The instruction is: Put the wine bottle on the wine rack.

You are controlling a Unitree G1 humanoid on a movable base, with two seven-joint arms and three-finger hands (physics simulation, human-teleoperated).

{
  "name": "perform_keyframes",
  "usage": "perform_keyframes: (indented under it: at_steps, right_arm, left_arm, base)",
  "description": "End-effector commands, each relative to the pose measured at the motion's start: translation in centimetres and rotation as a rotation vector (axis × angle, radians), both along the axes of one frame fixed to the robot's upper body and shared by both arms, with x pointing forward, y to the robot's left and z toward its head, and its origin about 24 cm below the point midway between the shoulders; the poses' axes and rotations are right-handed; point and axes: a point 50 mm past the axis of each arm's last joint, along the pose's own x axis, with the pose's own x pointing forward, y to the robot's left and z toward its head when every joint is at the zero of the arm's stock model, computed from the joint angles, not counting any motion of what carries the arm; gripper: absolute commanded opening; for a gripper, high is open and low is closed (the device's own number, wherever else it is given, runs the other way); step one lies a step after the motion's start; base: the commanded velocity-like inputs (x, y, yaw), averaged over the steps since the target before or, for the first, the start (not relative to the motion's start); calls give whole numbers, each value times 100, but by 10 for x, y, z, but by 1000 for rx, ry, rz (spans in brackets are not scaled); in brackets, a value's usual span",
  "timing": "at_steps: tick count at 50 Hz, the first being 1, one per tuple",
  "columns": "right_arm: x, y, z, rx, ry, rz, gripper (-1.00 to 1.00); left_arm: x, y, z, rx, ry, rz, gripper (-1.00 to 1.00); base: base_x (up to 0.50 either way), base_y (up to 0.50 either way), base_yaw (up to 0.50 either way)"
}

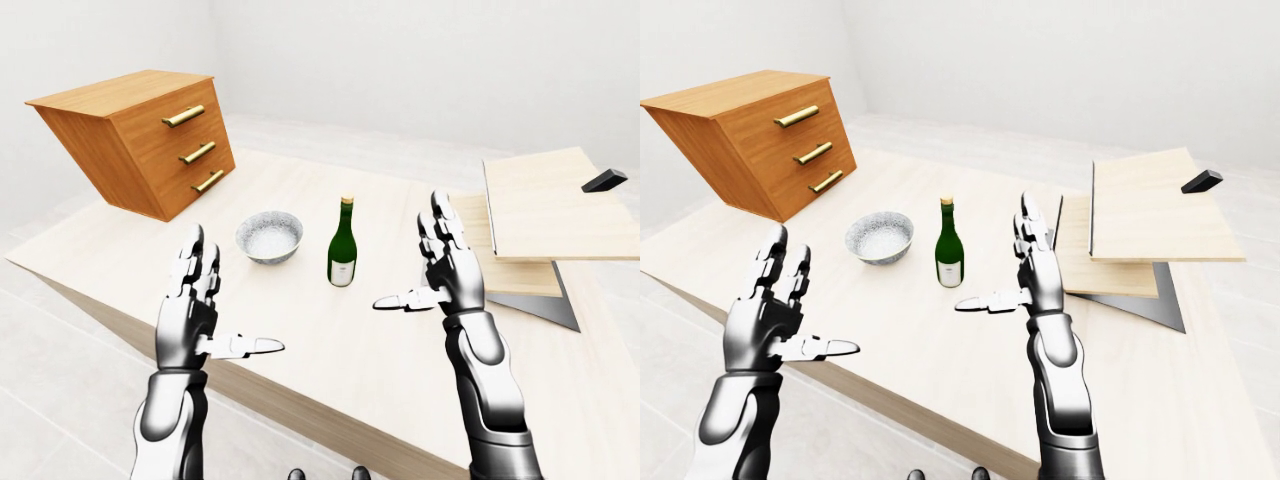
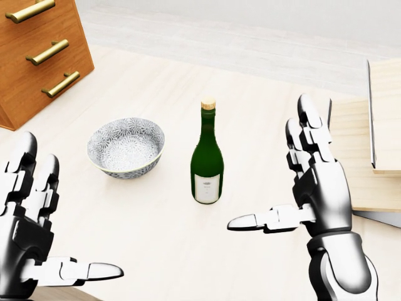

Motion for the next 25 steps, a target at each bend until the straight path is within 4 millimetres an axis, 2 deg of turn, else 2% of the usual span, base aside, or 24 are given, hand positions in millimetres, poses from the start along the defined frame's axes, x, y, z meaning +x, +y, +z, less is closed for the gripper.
perform_keyframes:
  at_steps: [1, 13, 25]
  right_arm:
    - [12, -3, 5, 53, -12, 9, 100]
    - [37, -1, 4, 114, 23, 23, 100]
    - [53, 4, 4, 133, 55, -13, 100]
  left_arm:
    - [-1, 3, -4, -1, 17, 7, 100]
    - [-3, 8, -4, -5, 16, 17, 100]
    - [-4, 12, -4, -4, 19, 23, 100]
  base:
    - [0, 0, 0]
    - [0, 0, 0]
    - [0, 0, 0]
